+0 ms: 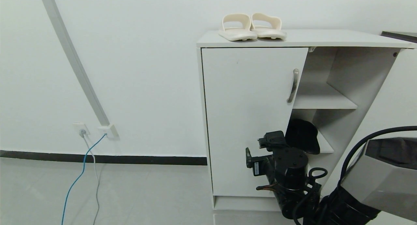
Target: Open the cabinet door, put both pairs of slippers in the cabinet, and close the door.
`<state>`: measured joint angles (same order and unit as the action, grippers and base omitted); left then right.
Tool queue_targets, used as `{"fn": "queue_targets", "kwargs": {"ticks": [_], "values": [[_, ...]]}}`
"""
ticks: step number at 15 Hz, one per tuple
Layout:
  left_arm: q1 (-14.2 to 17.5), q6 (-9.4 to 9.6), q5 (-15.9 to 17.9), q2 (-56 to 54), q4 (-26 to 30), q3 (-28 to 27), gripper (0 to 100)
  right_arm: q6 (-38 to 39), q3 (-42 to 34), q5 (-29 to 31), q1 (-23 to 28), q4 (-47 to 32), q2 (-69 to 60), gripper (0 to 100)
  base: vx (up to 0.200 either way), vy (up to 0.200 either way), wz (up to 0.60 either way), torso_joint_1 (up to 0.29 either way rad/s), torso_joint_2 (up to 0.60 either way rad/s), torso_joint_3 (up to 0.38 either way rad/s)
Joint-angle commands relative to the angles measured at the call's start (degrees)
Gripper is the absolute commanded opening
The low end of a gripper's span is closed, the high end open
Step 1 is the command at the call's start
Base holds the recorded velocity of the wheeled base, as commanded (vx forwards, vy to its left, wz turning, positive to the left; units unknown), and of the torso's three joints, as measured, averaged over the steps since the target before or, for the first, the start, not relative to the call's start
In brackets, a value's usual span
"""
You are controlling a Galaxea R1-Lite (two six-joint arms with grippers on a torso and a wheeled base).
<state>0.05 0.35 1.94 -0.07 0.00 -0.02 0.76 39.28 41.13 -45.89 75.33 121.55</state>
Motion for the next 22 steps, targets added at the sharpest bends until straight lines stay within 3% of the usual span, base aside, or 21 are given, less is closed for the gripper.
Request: {"fn": "queue_targets", "kwargs": {"ticks": [1, 11, 22], "values": [[0.04, 0.0, 0.0, 0.07, 0.09, 0.02, 0, 0.04, -0.17, 0.0, 0.01, 0.0, 0.0, 100, 0.0, 0.0, 0.0, 0.007, -0.14, -0.246], [0.04, 0.0, -0.09, 0.07, 0.09, 0.02, 0, -0.05, -0.17, 0.09, 0.09, 0.0, -0.18, 100, 0.0, 0.0, 0.0, 0.079, -0.44, -0.351], [0.04, 0.0, -0.09, 0.07, 0.09, 0.02, 0, -0.05, -0.34, 0.0, 0.18, 0.0, -0.18, 100, 0.0, 0.0, 0.0, 0.173, -0.5, -0.322]]}}
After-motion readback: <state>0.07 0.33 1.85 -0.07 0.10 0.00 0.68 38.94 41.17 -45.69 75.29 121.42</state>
